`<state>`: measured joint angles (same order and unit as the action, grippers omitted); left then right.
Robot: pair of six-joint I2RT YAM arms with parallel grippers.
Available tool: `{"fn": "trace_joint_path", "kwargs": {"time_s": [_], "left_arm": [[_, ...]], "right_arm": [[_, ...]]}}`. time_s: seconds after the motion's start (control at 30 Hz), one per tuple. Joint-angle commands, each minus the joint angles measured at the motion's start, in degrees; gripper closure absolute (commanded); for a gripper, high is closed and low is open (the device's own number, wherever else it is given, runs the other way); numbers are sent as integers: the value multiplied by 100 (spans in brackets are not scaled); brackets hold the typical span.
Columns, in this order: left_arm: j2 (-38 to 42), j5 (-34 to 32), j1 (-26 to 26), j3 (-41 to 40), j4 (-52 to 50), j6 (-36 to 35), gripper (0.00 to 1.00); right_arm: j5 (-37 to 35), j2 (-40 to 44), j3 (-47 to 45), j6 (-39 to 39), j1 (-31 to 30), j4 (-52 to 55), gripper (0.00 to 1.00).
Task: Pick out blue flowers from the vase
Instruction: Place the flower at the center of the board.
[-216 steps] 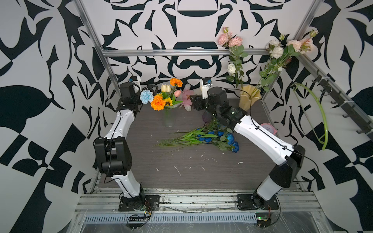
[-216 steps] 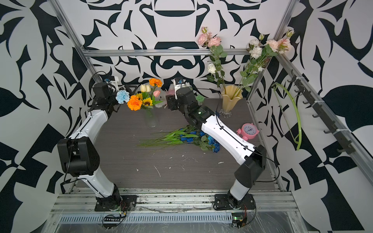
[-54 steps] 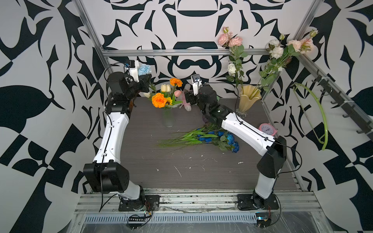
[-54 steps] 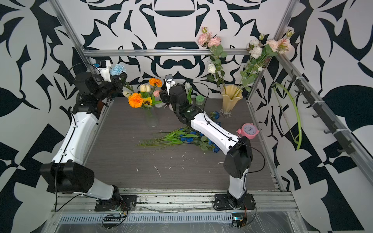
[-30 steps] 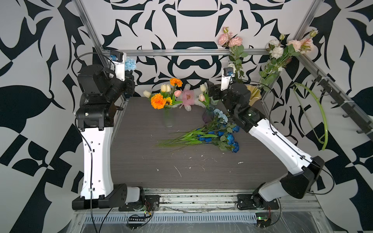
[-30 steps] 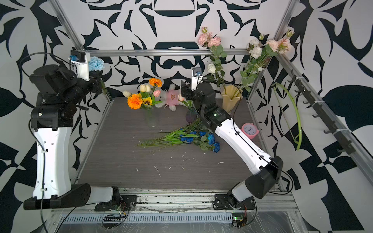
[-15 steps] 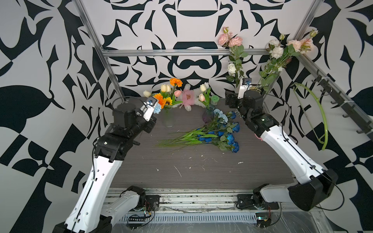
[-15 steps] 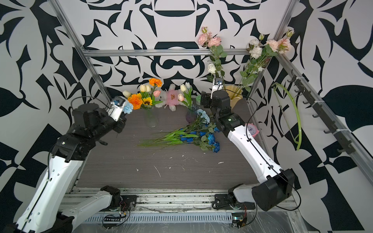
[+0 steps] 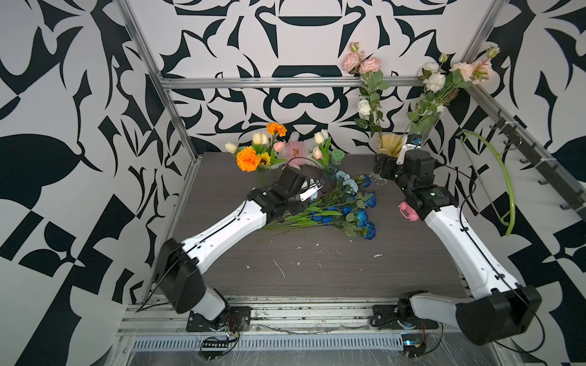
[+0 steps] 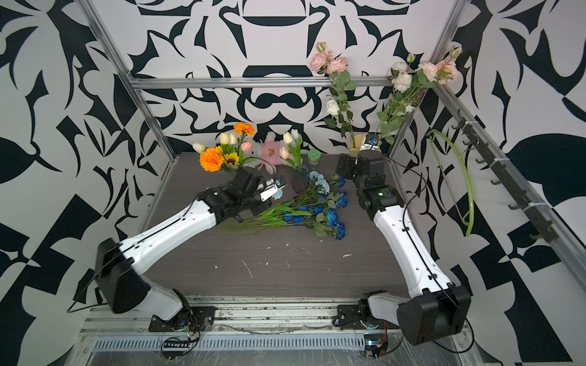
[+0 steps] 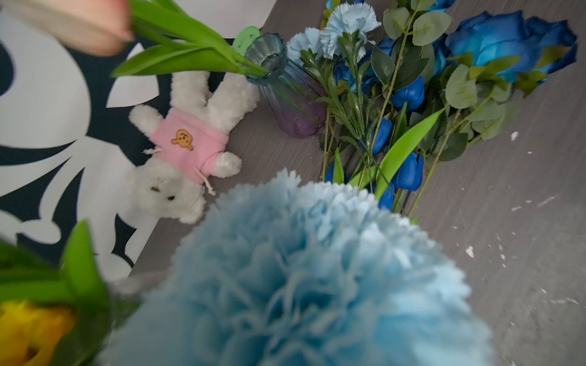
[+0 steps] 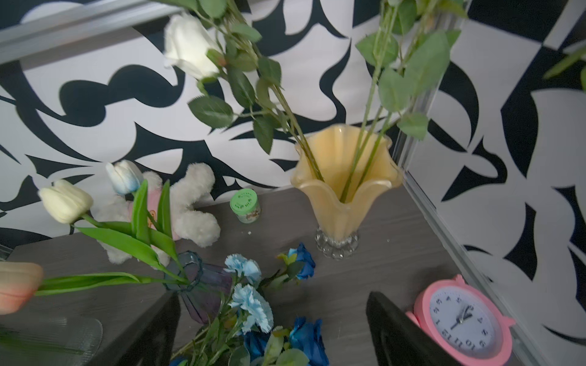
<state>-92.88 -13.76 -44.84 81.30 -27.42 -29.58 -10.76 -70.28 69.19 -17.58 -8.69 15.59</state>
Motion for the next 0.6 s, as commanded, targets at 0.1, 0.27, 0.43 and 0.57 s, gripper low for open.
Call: {"fn": "trace_joint_path", "kwargs": {"time_s": [0.1, 0.27, 0.43, 0.57], "left_arm": [[-1295, 330, -94, 1262, 294, -469, 100], [-2375, 616, -316, 2211, -17, -715, 100], [-3057, 726, -433, 2821, -113, -748, 100], [-3373, 519, -575, 3055, -35, -923, 100]], "right_arm": [[452, 416, -390, 325, 449, 377, 2], [480, 676, -857, 538, 663, 551, 1], [477, 1000, -1193, 573, 865, 667, 0], [600, 1038, -1284, 563, 941, 743, 0]]}}
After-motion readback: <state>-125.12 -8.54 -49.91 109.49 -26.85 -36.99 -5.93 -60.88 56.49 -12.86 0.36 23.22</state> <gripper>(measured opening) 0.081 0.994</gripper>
